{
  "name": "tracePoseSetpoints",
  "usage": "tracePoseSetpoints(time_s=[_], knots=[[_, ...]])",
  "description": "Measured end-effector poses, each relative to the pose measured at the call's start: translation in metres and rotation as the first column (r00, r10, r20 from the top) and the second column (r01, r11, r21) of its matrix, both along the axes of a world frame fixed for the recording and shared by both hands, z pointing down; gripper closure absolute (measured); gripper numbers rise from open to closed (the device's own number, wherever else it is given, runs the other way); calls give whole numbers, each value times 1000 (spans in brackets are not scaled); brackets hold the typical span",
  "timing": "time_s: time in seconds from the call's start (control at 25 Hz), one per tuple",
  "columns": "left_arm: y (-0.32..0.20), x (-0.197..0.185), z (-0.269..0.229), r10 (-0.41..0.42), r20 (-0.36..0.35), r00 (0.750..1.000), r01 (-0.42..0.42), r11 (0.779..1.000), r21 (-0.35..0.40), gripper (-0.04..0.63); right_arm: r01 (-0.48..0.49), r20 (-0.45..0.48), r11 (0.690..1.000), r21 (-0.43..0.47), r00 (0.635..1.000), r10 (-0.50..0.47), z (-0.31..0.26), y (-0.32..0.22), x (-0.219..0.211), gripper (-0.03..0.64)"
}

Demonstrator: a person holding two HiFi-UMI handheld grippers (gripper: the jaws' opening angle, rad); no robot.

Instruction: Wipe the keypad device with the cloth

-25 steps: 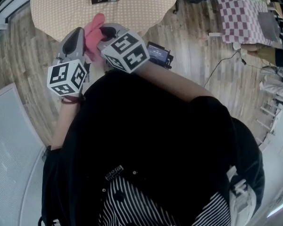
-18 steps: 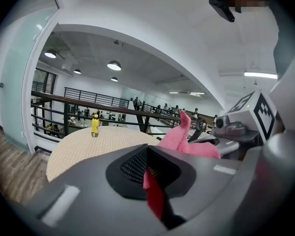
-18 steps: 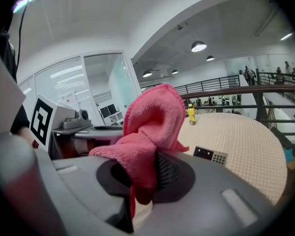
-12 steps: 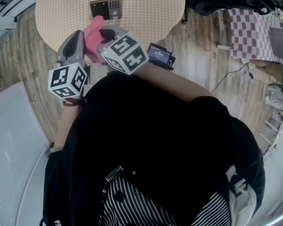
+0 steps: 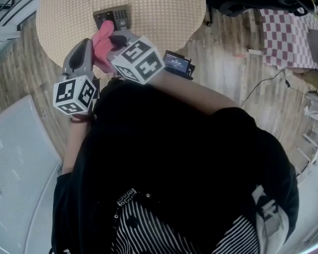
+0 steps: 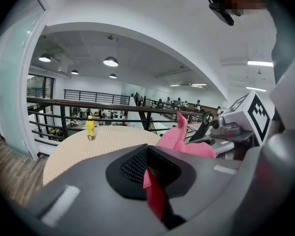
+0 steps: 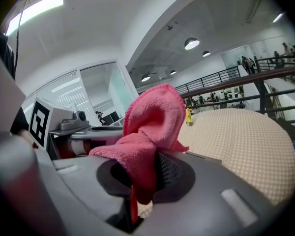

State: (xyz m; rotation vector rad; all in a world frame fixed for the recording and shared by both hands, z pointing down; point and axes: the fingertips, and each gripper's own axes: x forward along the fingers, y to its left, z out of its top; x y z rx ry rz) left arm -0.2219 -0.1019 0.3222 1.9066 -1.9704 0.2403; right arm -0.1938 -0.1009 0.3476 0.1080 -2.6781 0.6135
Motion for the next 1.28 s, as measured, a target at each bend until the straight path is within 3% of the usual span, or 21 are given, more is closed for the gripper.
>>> tracePoseSetpoints(time_s=[0.16,0.4,0.6,0.8,1.28], knots=[[-4,6,4,24,-8,1000,-24,1000,-17,592,-16,4,999,-48,1000,16,4,-3,6,554],[-21,17,5,80,-9,997,-81,996,-36,592,-47,0,998,-52,999,47,5,-19,16,554],[-45,41,9,158,-2,987,-158,987,-36,592,-129,-1,990,-57,992,129,9,-40,39,554],[-55,48,16,186,-2,983,-186,982,-44,594,-180,-16,982,-55,984,180,16,-49,46,554],[-73,3,35,230,-81,970,-235,969,-74,592,-199,-67,978,-68,979,194,33,-70,1,554]])
